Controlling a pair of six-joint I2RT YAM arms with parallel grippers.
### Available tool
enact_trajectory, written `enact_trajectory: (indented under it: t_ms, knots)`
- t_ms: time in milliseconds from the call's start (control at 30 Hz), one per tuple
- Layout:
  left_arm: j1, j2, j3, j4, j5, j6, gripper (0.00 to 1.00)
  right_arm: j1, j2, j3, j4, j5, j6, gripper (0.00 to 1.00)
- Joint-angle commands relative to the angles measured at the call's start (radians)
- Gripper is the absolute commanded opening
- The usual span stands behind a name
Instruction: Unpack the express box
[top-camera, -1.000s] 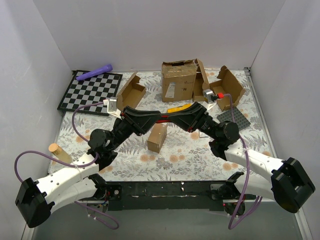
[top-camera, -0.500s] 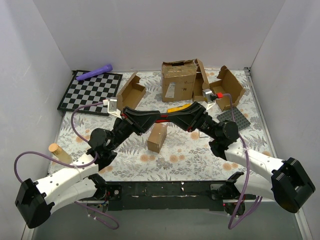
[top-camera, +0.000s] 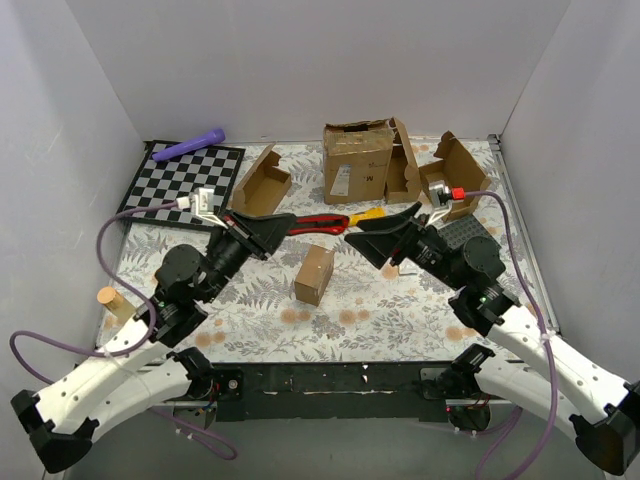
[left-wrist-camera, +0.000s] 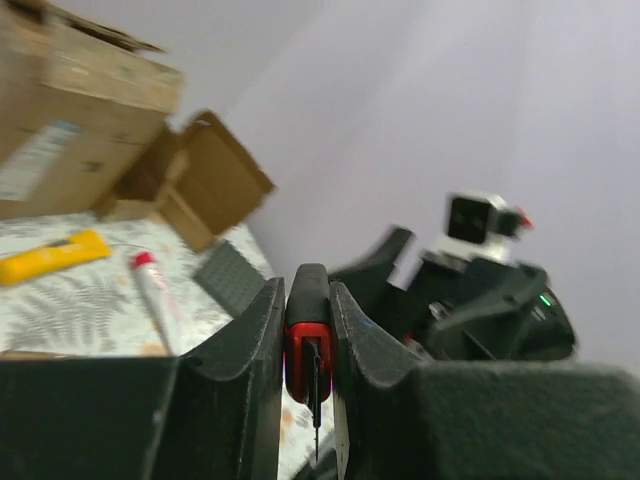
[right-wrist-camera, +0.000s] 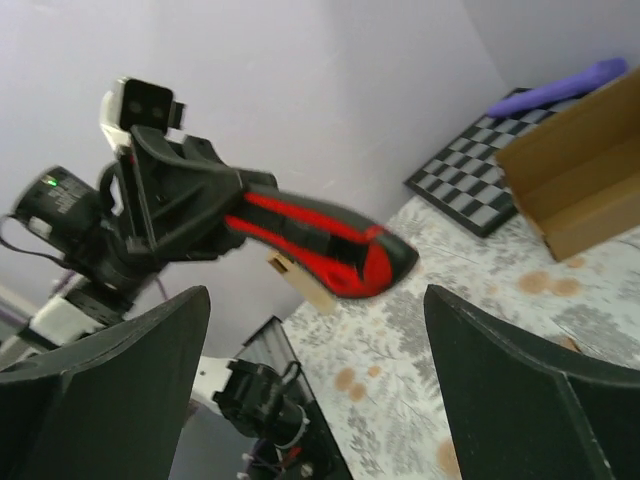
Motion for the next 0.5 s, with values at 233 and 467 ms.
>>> enact_trajectory:
  t_ms: [233,467]
  knots:
    - [0.013,-0.102,0.140,-0.772,-0.656,-0.189,0.00,0.001,-0.220,0.026,-0.419,0.087,-0.304,0.92]
    - [0.106,-0.055,0.024,-0.719,-0.566,-0.248,0.00,0.003,-0.248,0.050,-0.466,0.039,-0.316,0.90]
